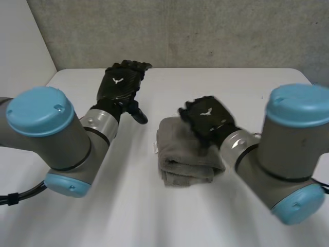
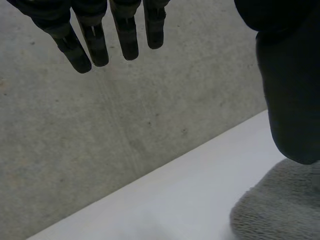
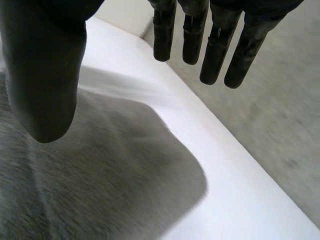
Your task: Fold the towel.
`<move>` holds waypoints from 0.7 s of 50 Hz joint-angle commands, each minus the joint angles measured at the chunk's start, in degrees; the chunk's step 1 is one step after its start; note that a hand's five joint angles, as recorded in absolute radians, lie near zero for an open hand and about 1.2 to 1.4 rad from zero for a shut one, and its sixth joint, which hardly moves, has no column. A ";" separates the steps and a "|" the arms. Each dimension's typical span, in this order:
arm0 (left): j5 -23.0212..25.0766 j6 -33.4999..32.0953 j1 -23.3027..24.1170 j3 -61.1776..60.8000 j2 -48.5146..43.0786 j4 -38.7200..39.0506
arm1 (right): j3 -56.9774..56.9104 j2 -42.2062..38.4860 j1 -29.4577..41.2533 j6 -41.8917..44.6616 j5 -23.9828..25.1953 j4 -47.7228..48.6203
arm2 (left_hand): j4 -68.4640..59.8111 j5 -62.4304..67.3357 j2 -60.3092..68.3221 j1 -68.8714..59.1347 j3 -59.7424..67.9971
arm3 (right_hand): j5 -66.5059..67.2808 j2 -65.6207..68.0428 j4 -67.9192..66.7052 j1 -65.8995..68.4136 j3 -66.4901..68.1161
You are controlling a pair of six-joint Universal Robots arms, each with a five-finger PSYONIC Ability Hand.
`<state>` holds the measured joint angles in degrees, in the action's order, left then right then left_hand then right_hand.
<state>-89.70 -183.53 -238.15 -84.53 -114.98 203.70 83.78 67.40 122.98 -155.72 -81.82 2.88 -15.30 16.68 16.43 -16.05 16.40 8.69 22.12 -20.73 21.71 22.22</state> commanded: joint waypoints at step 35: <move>-5.75 -1.92 6.65 6.75 -1.94 -9.46 | -3.97 4.21 -7.14 -8.88 1.22 -2.97 | 2.56 -13.94 -3.69 3.30 -3.66 | -8.69 -12.12 10.73 -11.71 -12.22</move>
<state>-95.51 -182.96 -230.57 -76.25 -126.49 194.30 80.67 63.18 116.54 -159.07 -80.44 -0.46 -15.29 17.37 17.51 -16.77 17.64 3.84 14.15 -14.86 13.19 14.24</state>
